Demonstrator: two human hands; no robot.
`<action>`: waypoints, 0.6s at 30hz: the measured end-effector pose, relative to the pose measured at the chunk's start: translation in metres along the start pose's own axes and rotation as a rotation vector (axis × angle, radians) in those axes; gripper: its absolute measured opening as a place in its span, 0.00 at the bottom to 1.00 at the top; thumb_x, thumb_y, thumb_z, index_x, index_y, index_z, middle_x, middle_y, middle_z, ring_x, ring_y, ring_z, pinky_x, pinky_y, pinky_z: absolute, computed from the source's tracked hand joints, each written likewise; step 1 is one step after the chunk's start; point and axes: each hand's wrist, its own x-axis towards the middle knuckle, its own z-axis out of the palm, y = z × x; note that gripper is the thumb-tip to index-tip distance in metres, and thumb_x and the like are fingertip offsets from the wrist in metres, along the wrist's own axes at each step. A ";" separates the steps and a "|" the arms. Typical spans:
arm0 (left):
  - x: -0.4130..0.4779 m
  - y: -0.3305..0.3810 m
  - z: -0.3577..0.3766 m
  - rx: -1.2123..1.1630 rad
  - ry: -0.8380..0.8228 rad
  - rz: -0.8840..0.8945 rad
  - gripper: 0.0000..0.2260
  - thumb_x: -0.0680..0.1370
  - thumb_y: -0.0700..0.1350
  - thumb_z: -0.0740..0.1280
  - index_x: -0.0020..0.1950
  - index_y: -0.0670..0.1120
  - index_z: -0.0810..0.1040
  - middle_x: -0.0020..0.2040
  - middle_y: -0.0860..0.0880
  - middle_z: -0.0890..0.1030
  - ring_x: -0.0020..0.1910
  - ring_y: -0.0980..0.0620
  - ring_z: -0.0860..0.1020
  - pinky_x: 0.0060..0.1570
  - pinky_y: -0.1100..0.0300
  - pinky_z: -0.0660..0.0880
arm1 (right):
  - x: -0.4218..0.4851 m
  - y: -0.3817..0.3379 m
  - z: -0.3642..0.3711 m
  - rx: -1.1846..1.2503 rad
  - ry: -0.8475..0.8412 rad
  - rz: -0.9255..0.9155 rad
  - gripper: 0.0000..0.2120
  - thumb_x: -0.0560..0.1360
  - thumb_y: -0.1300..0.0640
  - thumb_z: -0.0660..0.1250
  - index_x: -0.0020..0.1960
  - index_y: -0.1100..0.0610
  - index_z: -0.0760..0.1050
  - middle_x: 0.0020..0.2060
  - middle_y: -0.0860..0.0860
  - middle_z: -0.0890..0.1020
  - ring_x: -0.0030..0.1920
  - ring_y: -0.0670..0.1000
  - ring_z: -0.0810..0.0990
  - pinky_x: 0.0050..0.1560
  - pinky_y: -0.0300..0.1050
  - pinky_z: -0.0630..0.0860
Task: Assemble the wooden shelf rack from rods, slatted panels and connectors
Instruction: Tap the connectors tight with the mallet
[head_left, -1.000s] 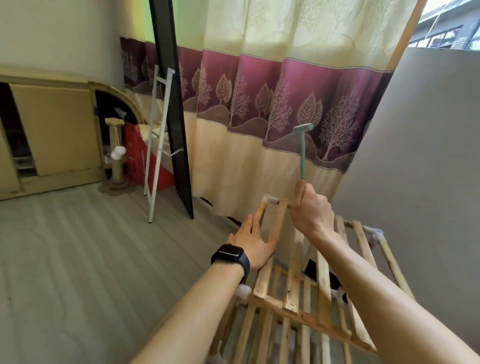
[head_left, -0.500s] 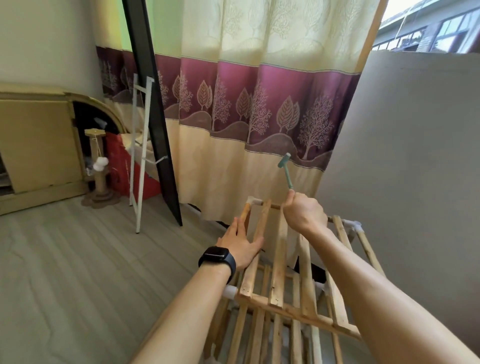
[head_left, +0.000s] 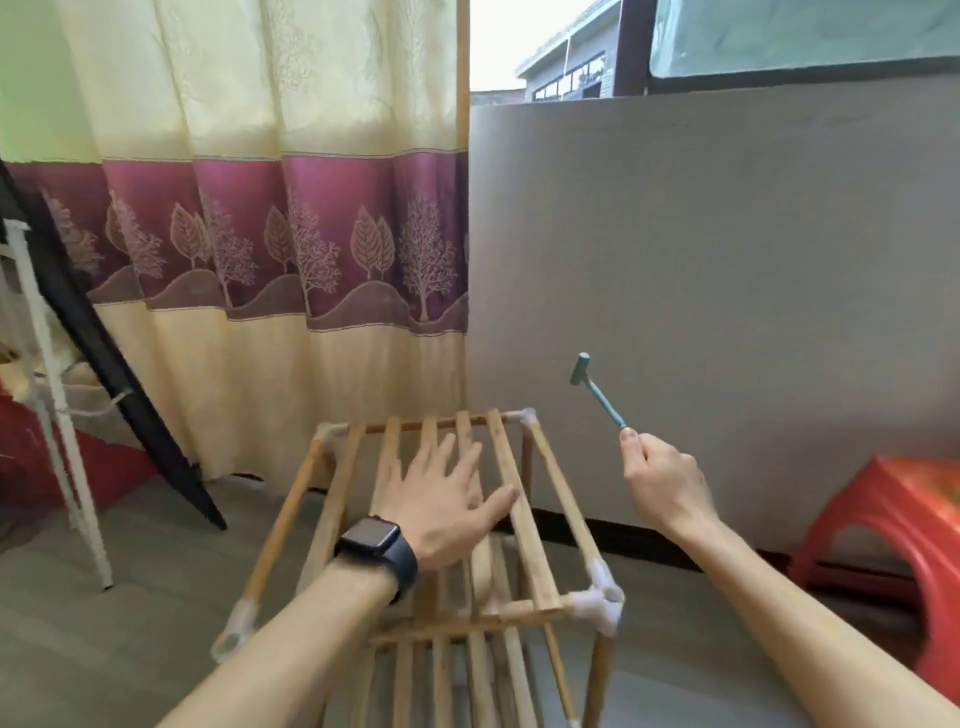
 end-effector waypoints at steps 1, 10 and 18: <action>-0.006 0.026 0.007 -0.004 -0.032 0.087 0.39 0.74 0.77 0.45 0.81 0.62 0.45 0.82 0.52 0.43 0.81 0.47 0.42 0.78 0.40 0.42 | -0.005 0.021 -0.003 0.007 0.006 0.039 0.24 0.84 0.43 0.49 0.37 0.56 0.68 0.35 0.54 0.78 0.38 0.55 0.75 0.38 0.51 0.67; 0.011 0.094 0.059 0.238 0.066 0.380 0.27 0.79 0.71 0.47 0.75 0.64 0.67 0.80 0.49 0.62 0.77 0.45 0.63 0.73 0.45 0.62 | -0.083 0.193 0.056 -0.234 -0.221 0.370 0.19 0.84 0.44 0.47 0.47 0.55 0.68 0.52 0.62 0.81 0.53 0.65 0.78 0.47 0.53 0.71; 0.048 0.120 0.105 0.547 0.367 0.515 0.17 0.73 0.51 0.67 0.60 0.47 0.80 0.67 0.40 0.76 0.74 0.39 0.65 0.71 0.38 0.55 | -0.144 0.265 0.110 -0.374 -0.415 0.501 0.17 0.85 0.47 0.48 0.59 0.58 0.69 0.58 0.62 0.81 0.60 0.64 0.79 0.54 0.54 0.74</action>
